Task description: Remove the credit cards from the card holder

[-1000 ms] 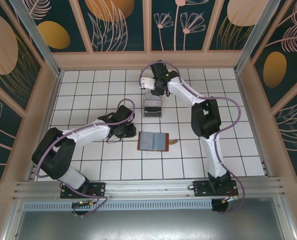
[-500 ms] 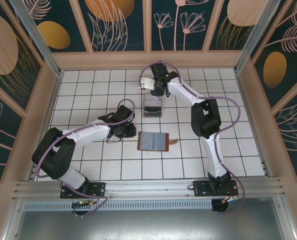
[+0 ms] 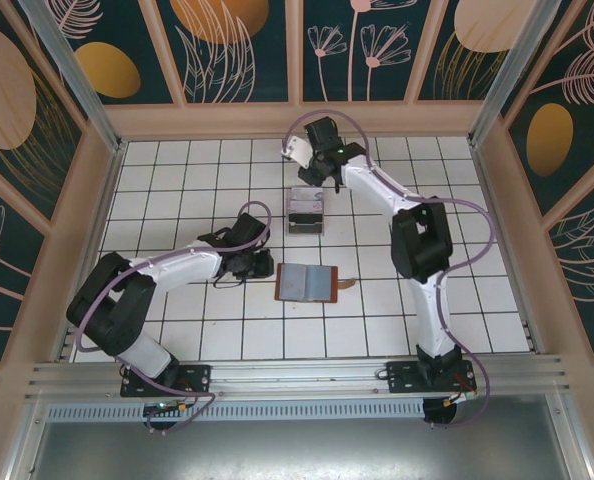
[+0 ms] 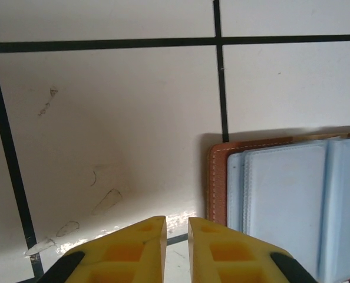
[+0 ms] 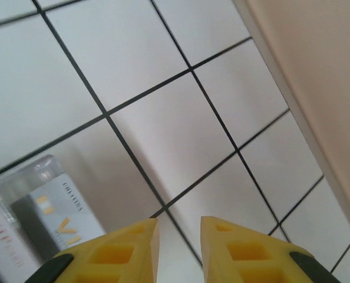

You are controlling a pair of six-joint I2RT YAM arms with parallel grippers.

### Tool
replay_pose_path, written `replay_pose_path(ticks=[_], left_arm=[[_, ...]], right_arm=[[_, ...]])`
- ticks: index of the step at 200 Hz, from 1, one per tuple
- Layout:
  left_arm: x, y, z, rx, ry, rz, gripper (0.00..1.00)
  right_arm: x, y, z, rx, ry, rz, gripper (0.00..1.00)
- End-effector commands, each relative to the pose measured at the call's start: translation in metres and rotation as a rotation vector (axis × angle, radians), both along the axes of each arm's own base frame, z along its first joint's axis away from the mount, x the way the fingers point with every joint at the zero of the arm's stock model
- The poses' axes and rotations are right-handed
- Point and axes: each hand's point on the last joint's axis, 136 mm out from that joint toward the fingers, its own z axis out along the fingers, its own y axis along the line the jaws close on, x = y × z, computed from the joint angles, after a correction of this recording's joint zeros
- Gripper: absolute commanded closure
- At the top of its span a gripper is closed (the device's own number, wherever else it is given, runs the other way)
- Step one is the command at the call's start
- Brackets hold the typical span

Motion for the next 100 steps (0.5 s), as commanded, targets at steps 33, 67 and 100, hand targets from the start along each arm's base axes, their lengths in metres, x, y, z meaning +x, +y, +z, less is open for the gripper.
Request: replay_pose_path(ticks=[33,67,100], left_arm=[[-0.016,-0.007,-0.020,-0.025,0.077,-0.062,0.82],[-0.028,-0.019,-0.022,-0.046,0.101,-0.109,0.82],[-0.035,-0.029,-0.023,-0.040,0.109,-0.151,0.82]], right_arm=[[-0.049,-0.002,0.046,0.351,0.034,-0.211,0.70],[-0.073,-0.017,0.049,0.489,0.085,-0.330,0.73],[-0.094,-0.025,0.052,0.609,0.138,-0.406,0.77]])
